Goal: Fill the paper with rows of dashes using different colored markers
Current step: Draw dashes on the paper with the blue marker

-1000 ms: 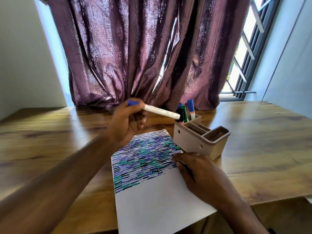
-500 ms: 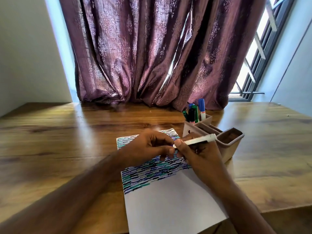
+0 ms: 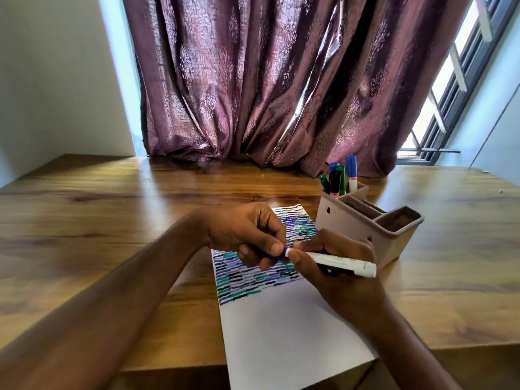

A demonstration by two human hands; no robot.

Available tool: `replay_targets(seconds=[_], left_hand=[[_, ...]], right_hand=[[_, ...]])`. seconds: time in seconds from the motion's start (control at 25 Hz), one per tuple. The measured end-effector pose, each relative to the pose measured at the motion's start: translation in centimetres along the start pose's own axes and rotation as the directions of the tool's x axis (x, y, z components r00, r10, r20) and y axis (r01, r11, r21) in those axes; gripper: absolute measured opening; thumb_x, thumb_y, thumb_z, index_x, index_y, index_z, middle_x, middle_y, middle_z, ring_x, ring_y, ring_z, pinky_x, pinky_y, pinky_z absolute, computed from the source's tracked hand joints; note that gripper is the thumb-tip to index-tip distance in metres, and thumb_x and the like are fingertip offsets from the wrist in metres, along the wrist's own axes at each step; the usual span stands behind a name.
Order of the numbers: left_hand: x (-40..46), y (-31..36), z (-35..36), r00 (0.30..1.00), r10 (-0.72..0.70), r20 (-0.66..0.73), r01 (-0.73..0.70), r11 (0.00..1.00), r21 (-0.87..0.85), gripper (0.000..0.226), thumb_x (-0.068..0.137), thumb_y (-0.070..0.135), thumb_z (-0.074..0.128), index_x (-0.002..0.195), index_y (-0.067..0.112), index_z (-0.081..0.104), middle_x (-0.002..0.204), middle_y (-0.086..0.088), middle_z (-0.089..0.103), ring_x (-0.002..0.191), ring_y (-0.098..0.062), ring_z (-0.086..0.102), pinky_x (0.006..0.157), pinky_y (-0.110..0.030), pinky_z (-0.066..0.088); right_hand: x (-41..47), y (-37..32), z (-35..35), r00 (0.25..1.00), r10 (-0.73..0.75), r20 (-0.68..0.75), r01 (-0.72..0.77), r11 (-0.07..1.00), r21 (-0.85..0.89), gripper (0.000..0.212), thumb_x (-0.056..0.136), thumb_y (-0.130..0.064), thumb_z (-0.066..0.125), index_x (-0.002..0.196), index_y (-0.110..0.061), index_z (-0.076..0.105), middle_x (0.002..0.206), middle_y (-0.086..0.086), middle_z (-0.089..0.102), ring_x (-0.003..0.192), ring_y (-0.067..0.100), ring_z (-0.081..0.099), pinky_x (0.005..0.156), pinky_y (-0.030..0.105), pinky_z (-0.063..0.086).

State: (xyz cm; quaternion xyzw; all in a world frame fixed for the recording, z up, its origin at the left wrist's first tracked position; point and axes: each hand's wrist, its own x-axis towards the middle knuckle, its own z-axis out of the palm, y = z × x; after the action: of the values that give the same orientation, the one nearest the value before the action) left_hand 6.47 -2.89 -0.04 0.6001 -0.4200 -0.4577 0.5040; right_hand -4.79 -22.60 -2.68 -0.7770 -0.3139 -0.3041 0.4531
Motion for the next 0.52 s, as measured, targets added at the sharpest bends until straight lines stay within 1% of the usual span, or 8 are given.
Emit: replay_targets(seconds=[0.08, 0.12, 0.16, 0.32, 0.44, 0.52], left_hand=[[-0.5, 0.2, 0.0, 0.998, -0.043, 0.036, 0.044, 0.999, -0.014, 0.018, 0.088, 0.015, 0.067, 0.093, -0.002, 0.065, 0.069, -0.009, 0.066, 0.040, -0.004, 0.041, 0.041, -0.016, 0.032], [-0.7, 0.2, 0.0, 0.997, -0.059, 0.058, 0.060, 0.998, -0.017, 0.018, 0.088, 0.016, 0.067, 0.094, -0.001, 0.065, 0.068, -0.009, 0.066, 0.040, -0.003, 0.041, 0.041, -0.015, 0.033], [-0.9, 0.2, -0.1, 0.995, -0.068, 0.077, 0.070, 0.997, -0.024, 0.019, 0.088, 0.017, 0.067, 0.095, -0.002, 0.065, 0.068, -0.009, 0.066, 0.040, -0.003, 0.040, 0.040, -0.014, 0.033], [-1.2, 0.2, -0.1, 0.990, -0.085, 0.116, 0.091, 0.995, -0.043, 0.025, 0.091, 0.016, 0.063, 0.100, -0.007, 0.061, 0.068, -0.008, 0.064, 0.039, -0.001, 0.039, 0.039, -0.015, 0.031], [-1.5, 0.3, -0.1, 0.988, -0.115, 0.104, 0.116, 0.993, -0.012, 0.019, 0.092, 0.009, 0.055, 0.100, -0.008, 0.060, 0.067, -0.008, 0.063, 0.038, -0.002, 0.038, 0.039, -0.015, 0.029], [-2.0, 0.3, -0.1, 0.992, -0.103, 0.069, 0.103, 0.995, 0.004, 0.016, 0.091, 0.006, 0.054, 0.098, -0.008, 0.060, 0.066, -0.009, 0.063, 0.038, -0.003, 0.038, 0.039, -0.017, 0.027]], right_hand=[[-0.2, -0.1, 0.3, 1.000, -0.008, 0.009, 0.008, 1.000, 0.018, 0.014, 0.082, -0.028, 0.072, 0.080, -0.017, 0.064, 0.072, 0.003, 0.074, 0.059, 0.016, 0.068, 0.046, 0.023, 0.051], [-0.3, -0.2, 0.5, 1.000, -0.008, 0.013, 0.008, 0.999, 0.031, 0.016, 0.082, -0.029, 0.071, 0.081, -0.015, 0.065, 0.073, 0.004, 0.074, 0.060, 0.018, 0.068, 0.046, 0.026, 0.052], [-0.2, -0.2, 0.7, 1.000, -0.010, 0.019, 0.009, 0.999, 0.038, 0.018, 0.082, -0.031, 0.070, 0.082, -0.013, 0.066, 0.074, 0.004, 0.074, 0.060, 0.018, 0.068, 0.046, 0.025, 0.052], [-0.1, -0.5, 1.0, 0.998, -0.004, 0.066, 0.002, 0.999, 0.037, 0.025, 0.082, -0.031, 0.069, 0.079, -0.006, 0.067, 0.071, 0.003, 0.073, 0.058, 0.015, 0.066, 0.049, 0.012, 0.047], [0.0, -0.7, 0.8, 0.996, -0.002, 0.092, -0.001, 0.999, 0.035, 0.027, 0.083, -0.034, 0.068, 0.078, -0.008, 0.066, 0.071, 0.002, 0.073, 0.058, 0.015, 0.066, 0.050, 0.011, 0.046], [0.1, -0.9, 1.0, 0.995, 0.001, 0.099, -0.003, 1.000, 0.024, 0.020, 0.083, -0.032, 0.069, 0.078, -0.013, 0.065, 0.071, -0.002, 0.072, 0.057, 0.014, 0.066, 0.049, 0.011, 0.046]])
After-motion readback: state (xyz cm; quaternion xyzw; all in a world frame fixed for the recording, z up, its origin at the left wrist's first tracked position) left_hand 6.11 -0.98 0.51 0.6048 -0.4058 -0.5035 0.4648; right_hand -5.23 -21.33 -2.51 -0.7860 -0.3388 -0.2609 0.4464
